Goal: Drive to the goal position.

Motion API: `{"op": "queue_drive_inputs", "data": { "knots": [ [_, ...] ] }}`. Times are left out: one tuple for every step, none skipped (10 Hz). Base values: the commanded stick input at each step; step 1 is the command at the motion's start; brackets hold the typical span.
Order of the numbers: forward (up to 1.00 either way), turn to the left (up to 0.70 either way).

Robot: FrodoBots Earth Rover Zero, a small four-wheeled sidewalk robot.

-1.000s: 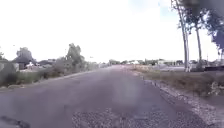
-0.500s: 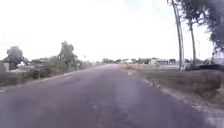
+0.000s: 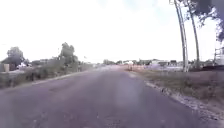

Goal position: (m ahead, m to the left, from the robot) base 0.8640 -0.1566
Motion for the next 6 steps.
{"op": "queue_drive_inputs", "data": {
  "knots": [
    [1.00, 0.00],
    [1.00, 0.00],
    [1.00, 0.00],
    [1.00, 0.00],
    [1.00, 0.00],
    [1.00, 0.00]
  ]
}}
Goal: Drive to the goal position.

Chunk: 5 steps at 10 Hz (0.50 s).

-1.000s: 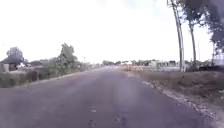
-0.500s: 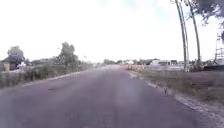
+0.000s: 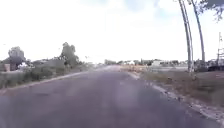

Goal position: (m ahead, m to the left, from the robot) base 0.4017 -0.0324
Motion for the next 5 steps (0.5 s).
{"op": "queue_drive_inputs", "data": {
  "knots": [
    [1.00, 0.00],
    [1.00, 0.00],
    [1.00, 0.00],
    [1.00, 0.00],
    [1.00, 0.00]
  ]
}}
